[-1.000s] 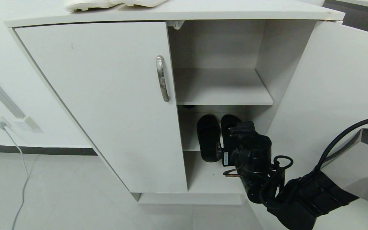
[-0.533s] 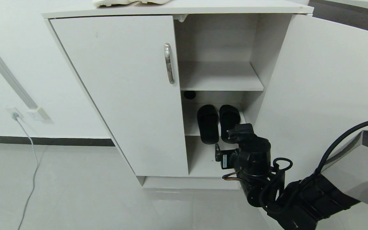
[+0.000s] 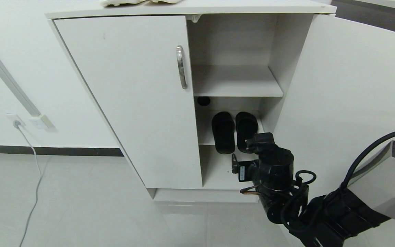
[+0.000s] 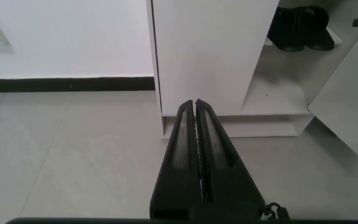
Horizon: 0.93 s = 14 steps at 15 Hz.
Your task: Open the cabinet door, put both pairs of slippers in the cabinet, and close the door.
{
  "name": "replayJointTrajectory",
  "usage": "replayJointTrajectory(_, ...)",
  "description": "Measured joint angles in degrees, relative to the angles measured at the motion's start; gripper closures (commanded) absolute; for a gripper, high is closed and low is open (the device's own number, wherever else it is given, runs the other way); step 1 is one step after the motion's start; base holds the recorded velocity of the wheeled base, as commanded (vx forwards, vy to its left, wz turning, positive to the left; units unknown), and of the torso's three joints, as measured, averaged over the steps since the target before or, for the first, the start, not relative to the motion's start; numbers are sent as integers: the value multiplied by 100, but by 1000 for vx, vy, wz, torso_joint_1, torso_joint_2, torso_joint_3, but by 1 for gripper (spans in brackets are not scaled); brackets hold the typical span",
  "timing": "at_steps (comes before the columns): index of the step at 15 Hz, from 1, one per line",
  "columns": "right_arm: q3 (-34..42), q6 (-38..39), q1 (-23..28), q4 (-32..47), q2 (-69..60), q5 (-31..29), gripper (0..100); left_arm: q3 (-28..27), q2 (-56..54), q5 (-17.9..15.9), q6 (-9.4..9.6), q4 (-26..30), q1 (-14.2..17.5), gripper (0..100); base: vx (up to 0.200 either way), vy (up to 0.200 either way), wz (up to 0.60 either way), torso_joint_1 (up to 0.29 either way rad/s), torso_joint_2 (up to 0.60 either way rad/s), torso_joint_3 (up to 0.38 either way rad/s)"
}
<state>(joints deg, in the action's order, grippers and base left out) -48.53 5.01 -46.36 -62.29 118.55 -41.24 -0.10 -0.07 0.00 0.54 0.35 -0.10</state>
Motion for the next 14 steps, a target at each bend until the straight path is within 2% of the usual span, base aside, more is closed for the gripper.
replayJointTrajectory(3,11,-1,0,2,-9,0,0,0,0,0,0,5,2,100,0,0,0,6,3,73)
replayJointTrajectory(14,61,-17,-22,-41,-20,2,0,0,0,0,6,0,2,100,0,0,0,2,4,187)
